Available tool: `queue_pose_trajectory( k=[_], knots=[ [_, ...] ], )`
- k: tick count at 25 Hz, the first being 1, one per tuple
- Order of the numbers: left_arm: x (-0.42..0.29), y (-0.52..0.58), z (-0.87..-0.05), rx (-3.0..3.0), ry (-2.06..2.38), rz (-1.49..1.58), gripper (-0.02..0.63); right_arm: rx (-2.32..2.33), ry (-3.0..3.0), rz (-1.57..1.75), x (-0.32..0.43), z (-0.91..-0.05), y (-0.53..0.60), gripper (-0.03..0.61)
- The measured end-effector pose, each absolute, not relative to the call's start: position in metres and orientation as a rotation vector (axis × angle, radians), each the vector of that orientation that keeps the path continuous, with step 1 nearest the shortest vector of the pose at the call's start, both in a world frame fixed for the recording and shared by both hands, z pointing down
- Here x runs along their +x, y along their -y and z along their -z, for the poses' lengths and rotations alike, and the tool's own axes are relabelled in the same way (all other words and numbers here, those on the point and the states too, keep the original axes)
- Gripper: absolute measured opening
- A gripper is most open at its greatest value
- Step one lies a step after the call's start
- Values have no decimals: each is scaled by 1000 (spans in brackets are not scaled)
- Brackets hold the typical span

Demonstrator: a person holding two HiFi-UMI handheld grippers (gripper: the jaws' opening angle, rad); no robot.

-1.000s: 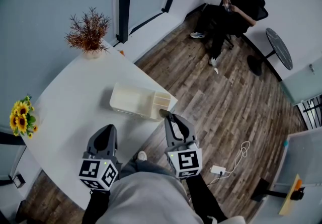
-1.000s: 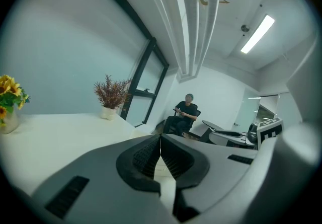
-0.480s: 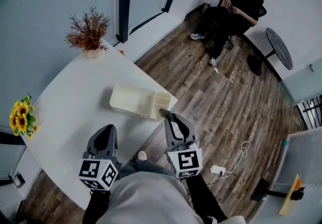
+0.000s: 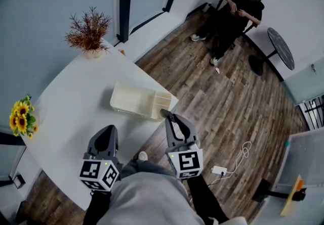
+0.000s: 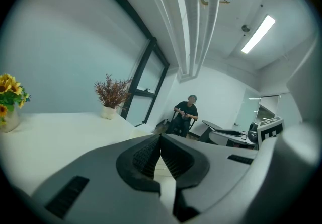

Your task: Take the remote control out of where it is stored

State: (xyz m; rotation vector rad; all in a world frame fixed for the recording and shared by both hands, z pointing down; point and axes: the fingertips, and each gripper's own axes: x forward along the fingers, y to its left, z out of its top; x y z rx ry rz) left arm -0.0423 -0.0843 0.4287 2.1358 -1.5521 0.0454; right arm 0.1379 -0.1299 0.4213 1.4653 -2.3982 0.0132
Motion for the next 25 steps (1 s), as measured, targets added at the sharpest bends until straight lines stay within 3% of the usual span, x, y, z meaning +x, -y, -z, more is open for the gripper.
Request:
queue_pose_trajectory(
  k=[25],
  knots=[
    [-45,84,-429,2128,1559,-43,9,1474,2404,-18,136,-420,131,68]
  ],
)
